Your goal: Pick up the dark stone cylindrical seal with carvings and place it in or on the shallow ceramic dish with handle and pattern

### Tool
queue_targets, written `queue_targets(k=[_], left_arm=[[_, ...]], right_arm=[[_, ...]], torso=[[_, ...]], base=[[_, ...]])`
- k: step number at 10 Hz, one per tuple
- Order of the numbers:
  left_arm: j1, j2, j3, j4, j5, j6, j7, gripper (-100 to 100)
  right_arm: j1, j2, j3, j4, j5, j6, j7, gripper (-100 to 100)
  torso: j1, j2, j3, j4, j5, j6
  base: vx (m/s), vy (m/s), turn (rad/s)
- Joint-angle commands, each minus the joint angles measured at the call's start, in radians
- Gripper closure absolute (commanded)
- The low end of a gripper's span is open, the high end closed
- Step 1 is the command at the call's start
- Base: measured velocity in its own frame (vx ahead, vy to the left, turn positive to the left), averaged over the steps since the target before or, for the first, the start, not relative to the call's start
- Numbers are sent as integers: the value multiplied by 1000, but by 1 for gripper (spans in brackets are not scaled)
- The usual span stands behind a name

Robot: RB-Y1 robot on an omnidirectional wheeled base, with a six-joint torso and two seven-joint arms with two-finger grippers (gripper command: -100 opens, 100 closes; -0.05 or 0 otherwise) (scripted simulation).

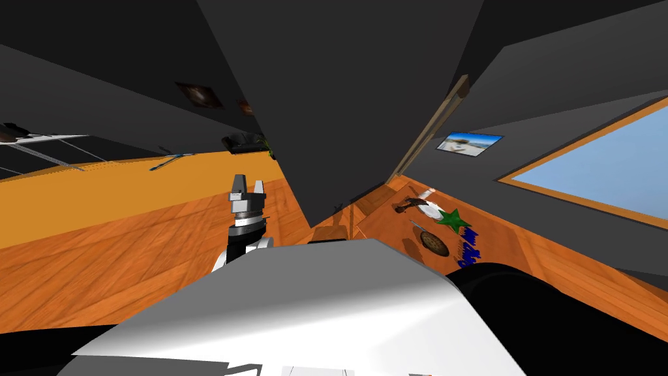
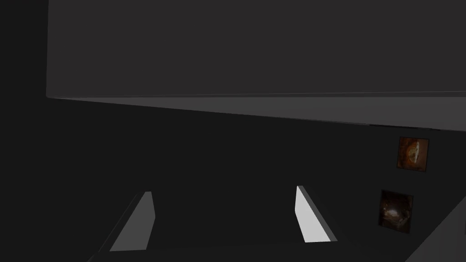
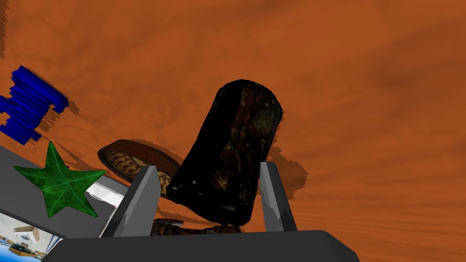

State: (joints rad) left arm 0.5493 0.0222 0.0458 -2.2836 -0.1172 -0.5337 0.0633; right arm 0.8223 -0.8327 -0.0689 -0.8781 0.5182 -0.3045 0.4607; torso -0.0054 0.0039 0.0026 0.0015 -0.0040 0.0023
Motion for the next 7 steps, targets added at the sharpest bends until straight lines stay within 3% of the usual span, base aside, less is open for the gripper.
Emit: queue_targets(k=[1,7], left_arm=[[0,0,0,0,0,0,0,0],[0,0,0,0,0,0,0,0]], right_arm=[[12,-12,5,13,-2,-7,-32,100],[58,-63,22,52,-13,-37,-126,100]], torso=[[0,0,0,0,0,0],[2,-4,-2,-1,1,-1]], base=[[-46,-15,78],[-26,-8,96]])
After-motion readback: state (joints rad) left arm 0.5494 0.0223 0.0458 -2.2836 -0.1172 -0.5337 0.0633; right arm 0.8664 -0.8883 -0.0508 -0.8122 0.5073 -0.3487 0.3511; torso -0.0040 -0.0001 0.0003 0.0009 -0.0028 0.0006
